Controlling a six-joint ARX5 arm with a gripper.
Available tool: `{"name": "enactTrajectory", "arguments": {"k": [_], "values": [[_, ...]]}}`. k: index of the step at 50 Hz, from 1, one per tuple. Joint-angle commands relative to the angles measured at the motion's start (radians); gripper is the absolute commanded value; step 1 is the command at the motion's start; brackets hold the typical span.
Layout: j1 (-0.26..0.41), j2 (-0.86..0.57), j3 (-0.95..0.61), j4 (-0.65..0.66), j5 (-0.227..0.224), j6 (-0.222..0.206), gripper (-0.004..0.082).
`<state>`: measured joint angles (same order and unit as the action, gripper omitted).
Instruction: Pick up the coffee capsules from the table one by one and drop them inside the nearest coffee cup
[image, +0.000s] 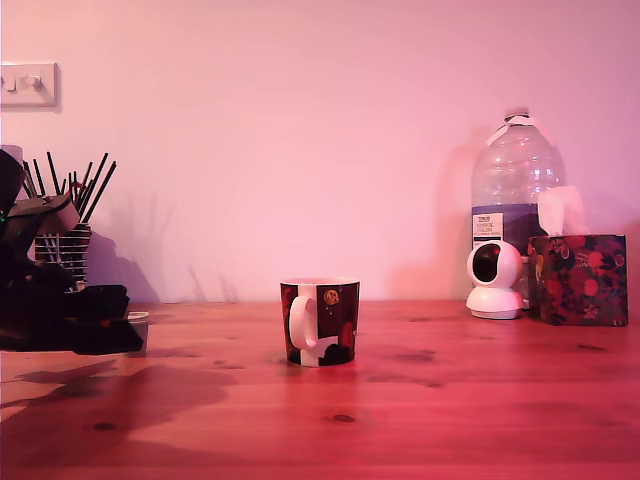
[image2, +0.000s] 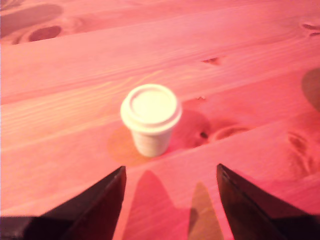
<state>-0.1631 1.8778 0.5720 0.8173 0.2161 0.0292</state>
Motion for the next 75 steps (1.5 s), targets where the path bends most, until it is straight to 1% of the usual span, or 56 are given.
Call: {"name": "enactTrajectory", "arguments": {"k": [1,13,25,31,36,51,58,66,69,75], "values": [[0.000,-0.010,-0.016,0.021,-0.001,-0.003,0.0516],[0.000,-0.010,-0.016,0.029,0.005,-0.003,0.0516],[0.014,0.004,0.010,0.027,0.012,-0.003,0.0516],[0.018,0.021,0.039,0.021,0.016,-0.002,0.0516],[0.017,0.045,0.068,0.013,0.038,-0.003,0.0516],[0.021,0.111,0.151,-0.014,0.038,-0.001,0.0516],[0.021,0.146,0.199,-0.064,0.050,-0.001,0.0516],[0.021,0.161,0.220,-0.065,0.050,0.000,0.0515],[0.021,0.161,0.222,-0.065,0.058,0.001,0.0507],[0.021,0.161,0.222,-0.080,0.065,0.005,0.0446]]}}
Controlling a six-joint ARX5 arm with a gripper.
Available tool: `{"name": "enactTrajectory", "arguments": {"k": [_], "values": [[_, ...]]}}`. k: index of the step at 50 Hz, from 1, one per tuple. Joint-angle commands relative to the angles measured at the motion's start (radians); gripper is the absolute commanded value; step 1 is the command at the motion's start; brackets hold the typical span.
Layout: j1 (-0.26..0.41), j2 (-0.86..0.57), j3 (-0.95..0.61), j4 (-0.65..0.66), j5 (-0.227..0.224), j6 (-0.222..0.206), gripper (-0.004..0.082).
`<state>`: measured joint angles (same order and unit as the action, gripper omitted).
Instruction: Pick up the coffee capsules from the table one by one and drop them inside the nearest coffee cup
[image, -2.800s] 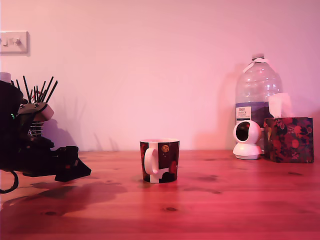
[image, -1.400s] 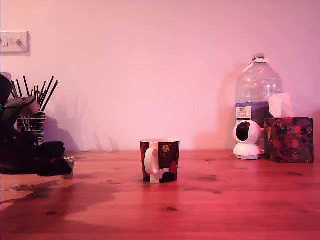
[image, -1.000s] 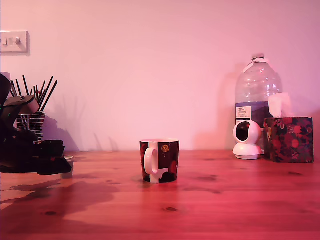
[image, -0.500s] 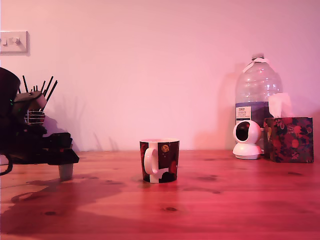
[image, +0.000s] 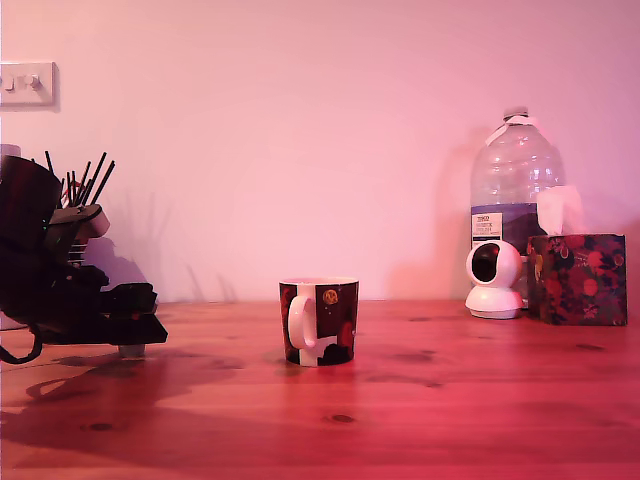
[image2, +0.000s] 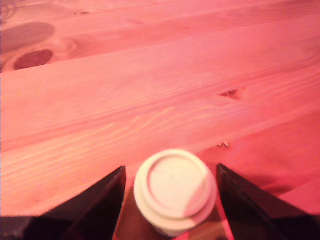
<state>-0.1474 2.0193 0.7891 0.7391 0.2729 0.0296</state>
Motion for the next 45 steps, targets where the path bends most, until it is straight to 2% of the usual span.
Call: {"name": "enactTrajectory", "arguments": {"k": [1,9,13,24,29,38,45], "values": [[0.005,0.019,0.005,-0.005,0.008,0.005,0.0434],[0.005,0.019,0.005,-0.007,0.008,0.007,0.0266],[0.005,0.019,0.005,-0.006,0.008,0.009,0.0216],[0.005,0.015,0.005,-0.008,0.016,0.027,0.0210],[0.005,0.002,0.005,-0.019,0.052,0.024,0.0210],[0.004,-0.061,0.005,-0.113,0.110,0.026,0.0210],[-0.006,-0.124,0.004,-0.199,0.116,0.040,0.0210]]}}
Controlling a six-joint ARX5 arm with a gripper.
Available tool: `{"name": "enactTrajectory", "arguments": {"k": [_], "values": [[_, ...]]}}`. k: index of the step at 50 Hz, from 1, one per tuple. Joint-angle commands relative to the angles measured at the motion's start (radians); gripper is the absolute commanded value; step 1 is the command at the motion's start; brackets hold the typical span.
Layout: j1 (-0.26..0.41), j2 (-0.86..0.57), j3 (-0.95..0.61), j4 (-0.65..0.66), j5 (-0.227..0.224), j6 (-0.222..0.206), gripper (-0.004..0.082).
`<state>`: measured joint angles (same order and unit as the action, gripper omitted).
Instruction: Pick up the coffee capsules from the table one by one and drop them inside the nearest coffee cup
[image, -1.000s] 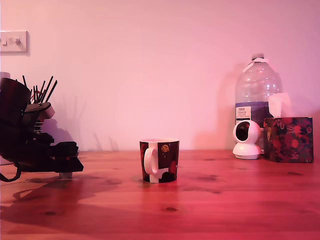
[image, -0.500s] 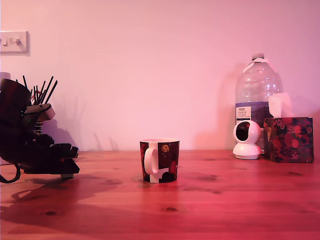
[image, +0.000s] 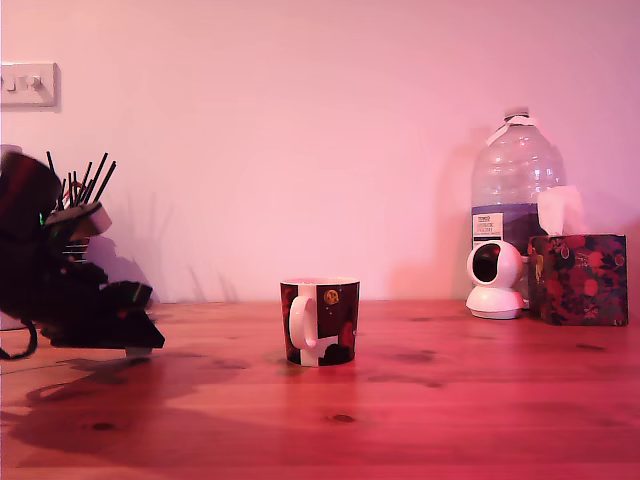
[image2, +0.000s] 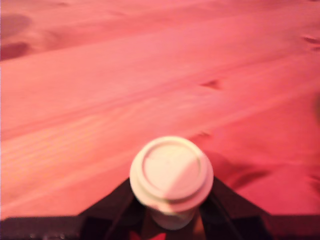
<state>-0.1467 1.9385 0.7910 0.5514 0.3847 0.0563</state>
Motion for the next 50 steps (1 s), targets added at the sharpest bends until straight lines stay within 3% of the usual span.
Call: {"name": "enactTrajectory", "arguments": {"k": [1,7,23,50], "values": [[-0.008,-0.051,0.002,-0.024,0.005,0.014,0.0210],[-0.026,-0.098,0.002,-0.100,0.005,0.048,0.0210],[-0.101,-0.214,0.002,-0.258,0.003,0.057,0.0211],[-0.251,-0.350,0.002,-0.412,0.000,0.071,0.0211]]}}
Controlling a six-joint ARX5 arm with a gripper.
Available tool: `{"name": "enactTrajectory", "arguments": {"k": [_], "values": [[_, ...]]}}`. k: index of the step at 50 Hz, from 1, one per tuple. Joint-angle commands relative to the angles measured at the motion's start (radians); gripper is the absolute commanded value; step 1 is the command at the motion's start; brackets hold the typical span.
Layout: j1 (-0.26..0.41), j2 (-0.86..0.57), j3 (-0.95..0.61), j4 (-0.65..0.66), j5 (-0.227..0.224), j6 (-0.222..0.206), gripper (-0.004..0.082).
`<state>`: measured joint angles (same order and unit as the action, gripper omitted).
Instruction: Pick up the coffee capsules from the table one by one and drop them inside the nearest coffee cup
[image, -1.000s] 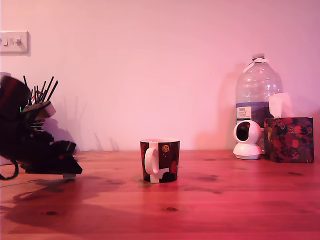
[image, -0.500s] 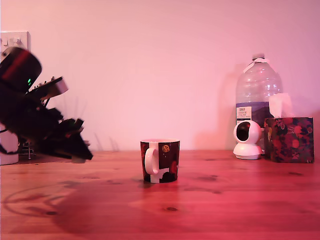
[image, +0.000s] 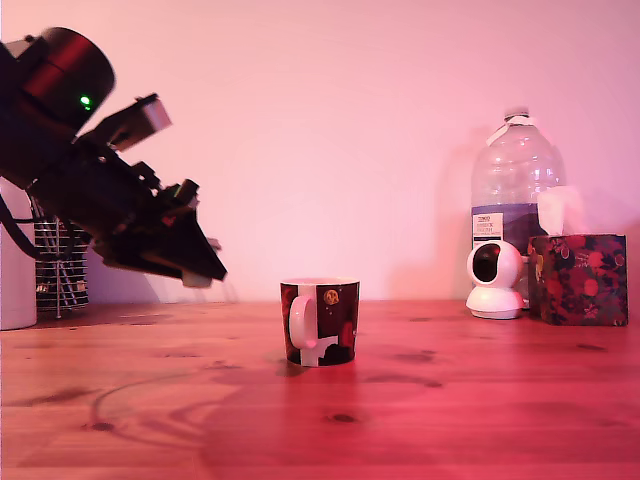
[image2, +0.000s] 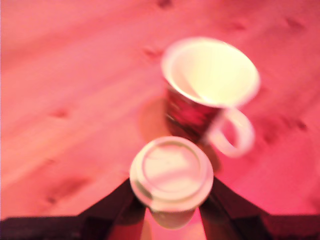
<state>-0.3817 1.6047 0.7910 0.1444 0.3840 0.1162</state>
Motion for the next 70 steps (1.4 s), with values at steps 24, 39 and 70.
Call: {"name": "enactTrajectory", "arguments": {"k": [24,39,70], "values": [[-0.138,-0.029,0.003,-0.016,-0.039,0.024,0.0211],[-0.138,-0.029,0.026,-0.052,-0.054,0.023,0.0211],[-0.138,-0.026,0.188,-0.201,-0.130,0.024,0.0211]]}}
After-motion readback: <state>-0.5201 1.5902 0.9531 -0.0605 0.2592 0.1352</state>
